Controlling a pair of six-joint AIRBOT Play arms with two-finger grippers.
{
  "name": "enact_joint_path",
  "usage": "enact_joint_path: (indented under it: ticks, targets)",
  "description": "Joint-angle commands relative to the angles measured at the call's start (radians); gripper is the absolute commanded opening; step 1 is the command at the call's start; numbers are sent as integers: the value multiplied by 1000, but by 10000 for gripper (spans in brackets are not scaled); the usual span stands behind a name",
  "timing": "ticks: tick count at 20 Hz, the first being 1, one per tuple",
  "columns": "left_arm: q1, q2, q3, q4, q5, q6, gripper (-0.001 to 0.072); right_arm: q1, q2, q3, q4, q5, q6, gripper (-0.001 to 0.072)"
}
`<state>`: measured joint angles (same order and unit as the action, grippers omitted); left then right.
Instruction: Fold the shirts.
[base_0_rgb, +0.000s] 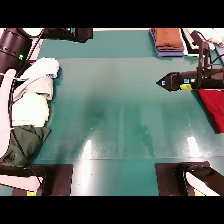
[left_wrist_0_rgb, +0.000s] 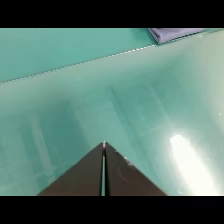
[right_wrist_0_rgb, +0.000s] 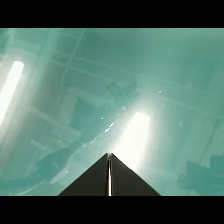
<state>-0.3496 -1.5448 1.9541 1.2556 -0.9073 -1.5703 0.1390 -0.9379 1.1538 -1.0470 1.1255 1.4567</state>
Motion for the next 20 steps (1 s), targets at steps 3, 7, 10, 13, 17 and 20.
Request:
enact_joint_path:
  ticks: [3,7,10,13,17,20]
  targets:
    - [-1,0,0,-7,2,0,30,1,1,0,-1,0,-1,20]
    - [21,-5,0,296,21,-31,687,1,0,0,-1,-16,-1,20]
    - [117,-45,0,519,-60,-108,688,1,-1,0,-1,-27,0,19]
    - [251,-139,0,518,-103,-106,688,1,-1,0,0,-47,0,20]
    - [377,-297,0,517,-101,-105,688,1,-2,0,0,-56,0,20]
    - [431,-402,0,517,-71,-105,688,1,-2,0,0,-79,0,20]
